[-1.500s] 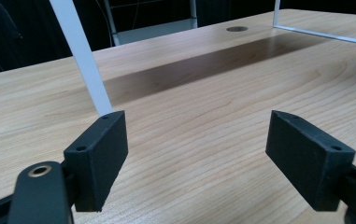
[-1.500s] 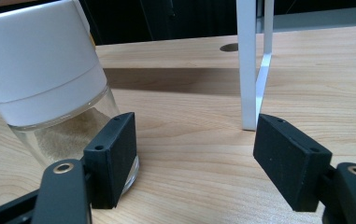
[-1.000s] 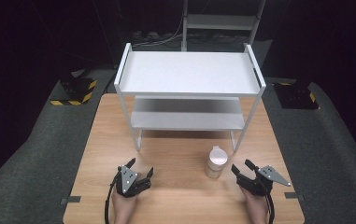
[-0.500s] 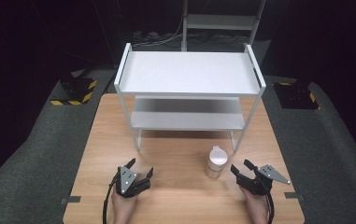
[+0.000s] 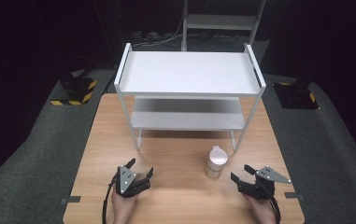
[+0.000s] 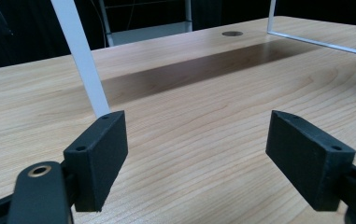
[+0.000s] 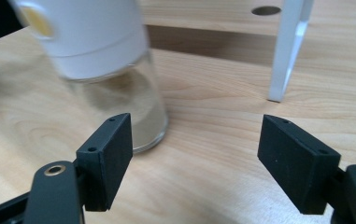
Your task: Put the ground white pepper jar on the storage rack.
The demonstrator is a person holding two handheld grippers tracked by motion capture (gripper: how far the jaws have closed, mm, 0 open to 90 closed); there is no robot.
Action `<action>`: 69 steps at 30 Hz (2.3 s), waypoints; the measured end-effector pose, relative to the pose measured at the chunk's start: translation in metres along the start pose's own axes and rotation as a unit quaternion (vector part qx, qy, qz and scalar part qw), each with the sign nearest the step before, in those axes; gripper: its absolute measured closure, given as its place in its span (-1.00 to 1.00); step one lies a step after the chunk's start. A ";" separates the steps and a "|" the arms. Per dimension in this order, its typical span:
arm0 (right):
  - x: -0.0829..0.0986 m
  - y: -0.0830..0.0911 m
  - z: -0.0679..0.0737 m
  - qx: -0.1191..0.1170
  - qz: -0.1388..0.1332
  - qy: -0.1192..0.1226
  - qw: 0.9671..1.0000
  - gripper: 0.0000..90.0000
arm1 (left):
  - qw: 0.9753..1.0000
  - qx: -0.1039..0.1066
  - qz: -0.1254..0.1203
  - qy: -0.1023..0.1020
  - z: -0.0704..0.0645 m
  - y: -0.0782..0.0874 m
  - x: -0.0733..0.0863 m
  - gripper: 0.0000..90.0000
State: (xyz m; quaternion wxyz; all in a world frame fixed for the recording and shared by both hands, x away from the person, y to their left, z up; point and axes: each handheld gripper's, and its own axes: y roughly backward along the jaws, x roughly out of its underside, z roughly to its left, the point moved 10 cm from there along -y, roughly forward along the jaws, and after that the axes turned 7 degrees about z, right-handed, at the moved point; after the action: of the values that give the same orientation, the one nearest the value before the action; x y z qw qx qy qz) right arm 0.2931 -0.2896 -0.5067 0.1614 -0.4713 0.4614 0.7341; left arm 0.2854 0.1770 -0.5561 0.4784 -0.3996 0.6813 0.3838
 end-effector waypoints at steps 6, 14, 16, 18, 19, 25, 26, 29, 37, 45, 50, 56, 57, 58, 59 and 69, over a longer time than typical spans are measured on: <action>-0.005 0.010 0.018 -0.011 -0.007 0.038 0.999 -0.52 | 1.000 0.000 0.003 -0.002 -0.001 0.000 0.000 -0.54; -0.009 0.003 0.036 -0.022 -0.020 0.068 0.997 -0.62 | 1.000 -0.001 0.003 0.000 0.000 0.000 0.000 -0.54; -0.014 -0.001 0.043 -0.030 -0.024 0.074 0.996 -0.63 | 1.000 -0.001 0.003 0.000 0.000 0.000 0.000 -0.54; -0.018 -0.003 0.047 -0.031 -0.025 0.079 0.996 -0.62 | 1.000 -0.001 0.002 0.000 0.000 0.000 0.000 -0.54; -0.020 -0.003 0.049 -0.031 -0.025 0.080 0.996 -0.62 | 1.000 0.000 0.002 0.001 0.000 0.000 0.000 -0.54; -0.034 -0.012 0.058 -0.007 -0.005 0.087 0.996 -0.63 | 1.000 0.001 0.001 0.002 0.000 0.000 0.000 -0.54; -0.034 -0.012 0.058 -0.007 -0.005 0.087 0.996 -0.63 | 1.000 0.001 0.001 0.002 0.000 0.000 0.000 -0.54; -0.039 -0.022 0.059 0.003 0.004 0.087 0.996 -0.64 | 1.000 0.000 0.001 0.003 0.000 0.000 0.000 -0.54; -0.040 -0.043 0.061 0.019 0.019 0.097 0.995 -0.63 | 1.000 0.000 0.000 0.006 0.001 0.000 -0.001 -0.54; -0.040 -0.061 0.064 0.034 0.031 0.109 0.993 -0.53 | 1.000 0.001 -0.001 0.005 0.001 0.000 0.000 -0.54; -0.040 -0.066 0.064 0.045 0.040 0.114 0.992 -0.44 | 1.000 0.002 -0.002 0.006 0.001 0.000 -0.001 -0.54; -0.039 -0.068 0.062 0.042 0.037 0.109 0.992 -0.36 | 1.000 0.001 -0.003 0.006 0.001 0.000 -0.001 -0.54; -0.039 -0.067 0.061 0.038 0.034 0.108 0.993 -0.35 | 1.000 0.001 -0.003 0.006 0.001 0.000 -0.001 -0.54; -0.039 -0.067 0.061 0.036 0.033 0.107 0.993 -0.34 | 1.000 0.001 -0.002 0.005 0.001 0.000 -0.001 -0.54; -0.039 -0.067 0.061 0.035 0.032 0.106 0.993 -0.34 | 1.000 0.001 -0.002 0.006 0.001 0.000 -0.001 -0.54; -0.038 -0.065 0.059 0.030 0.029 0.090 0.995 -0.33 | 1.000 0.002 -0.003 0.007 0.001 0.000 -0.001 -0.54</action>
State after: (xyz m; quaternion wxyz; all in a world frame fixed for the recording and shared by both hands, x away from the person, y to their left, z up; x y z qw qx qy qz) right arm 0.3236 -0.1997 -0.5014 0.1121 -0.5169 0.5089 0.6791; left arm 0.2863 0.1782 -0.5559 0.4757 -0.4034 0.6839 0.3784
